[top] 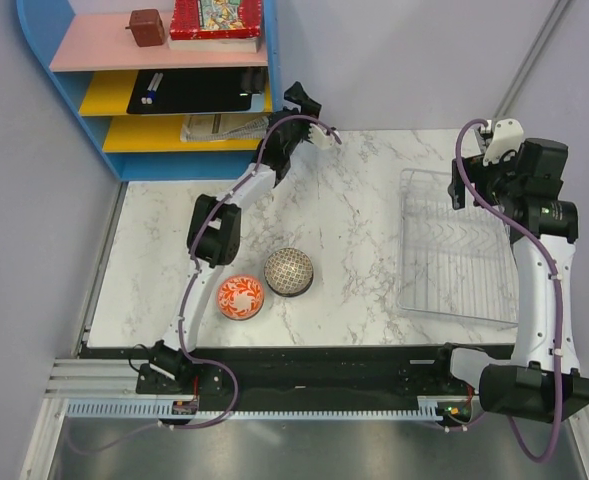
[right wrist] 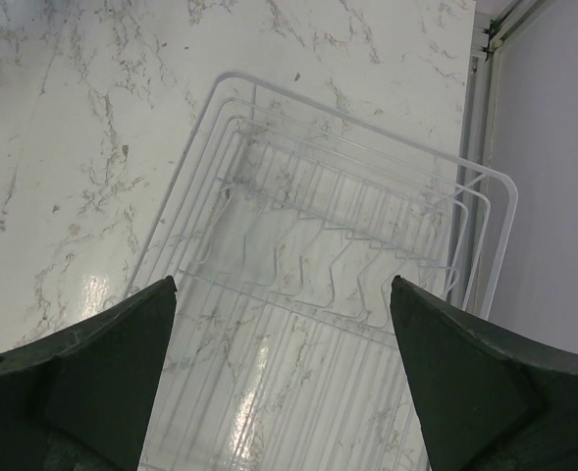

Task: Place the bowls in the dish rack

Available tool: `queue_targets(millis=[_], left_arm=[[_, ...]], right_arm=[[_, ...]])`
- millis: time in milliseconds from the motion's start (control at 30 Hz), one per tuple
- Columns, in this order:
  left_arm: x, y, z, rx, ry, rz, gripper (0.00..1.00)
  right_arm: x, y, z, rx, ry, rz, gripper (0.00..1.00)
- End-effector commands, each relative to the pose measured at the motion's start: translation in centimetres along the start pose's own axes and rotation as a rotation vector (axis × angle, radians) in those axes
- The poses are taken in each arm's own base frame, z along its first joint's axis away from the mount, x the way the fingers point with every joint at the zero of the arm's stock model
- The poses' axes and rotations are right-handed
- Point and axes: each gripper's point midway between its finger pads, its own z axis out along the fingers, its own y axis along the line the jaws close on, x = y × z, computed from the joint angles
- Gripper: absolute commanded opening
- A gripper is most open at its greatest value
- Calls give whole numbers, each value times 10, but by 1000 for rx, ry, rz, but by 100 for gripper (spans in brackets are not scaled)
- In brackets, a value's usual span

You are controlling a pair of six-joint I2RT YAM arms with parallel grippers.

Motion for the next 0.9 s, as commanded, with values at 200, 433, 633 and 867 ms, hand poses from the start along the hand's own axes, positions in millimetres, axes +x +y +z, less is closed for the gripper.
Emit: queue_targets(millis=[200, 433, 633, 867], left_arm=[[25, -24, -49, 165, 272, -275, 100], [-100, -26, -70, 286, 98, -456, 100], [-131, -28, -81, 315, 74, -476, 100], [-82, 14, -118, 308, 173, -527, 100]], right_arm=[[-3, -12, 16, 52, -16, 52, 98], [31, -3, 36, -5, 76, 66, 98], [38, 1, 34, -22, 81, 50, 98], [45, 4, 27, -22, 82, 16, 98]])
